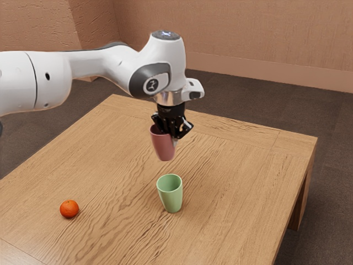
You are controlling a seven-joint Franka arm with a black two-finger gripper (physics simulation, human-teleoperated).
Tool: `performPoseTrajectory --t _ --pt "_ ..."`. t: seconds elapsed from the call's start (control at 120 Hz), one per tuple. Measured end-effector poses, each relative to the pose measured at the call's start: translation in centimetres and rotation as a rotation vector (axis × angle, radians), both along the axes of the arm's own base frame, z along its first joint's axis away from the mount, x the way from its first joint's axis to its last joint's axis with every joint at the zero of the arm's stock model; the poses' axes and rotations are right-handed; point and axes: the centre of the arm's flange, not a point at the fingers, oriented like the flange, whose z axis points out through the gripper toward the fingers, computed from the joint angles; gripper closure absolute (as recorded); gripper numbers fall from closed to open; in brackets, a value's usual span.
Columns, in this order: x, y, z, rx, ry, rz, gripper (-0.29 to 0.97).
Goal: Place the left cup onto the right cup
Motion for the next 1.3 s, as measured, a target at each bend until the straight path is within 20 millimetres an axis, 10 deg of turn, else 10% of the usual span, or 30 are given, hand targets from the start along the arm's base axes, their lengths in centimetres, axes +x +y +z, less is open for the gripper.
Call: performPoseTrajectory --t 0.242,0.483,1.3 --pt "-3.6 -4.5 0.5 0.026 -0.014 0.057 0.78" --pt "-6.1 -4.7 -0.7 0.057 -0.019 0.167 0.78" --pt "-5.9 -4.3 -4.4 0.029 -0.068 0.361 0.78"
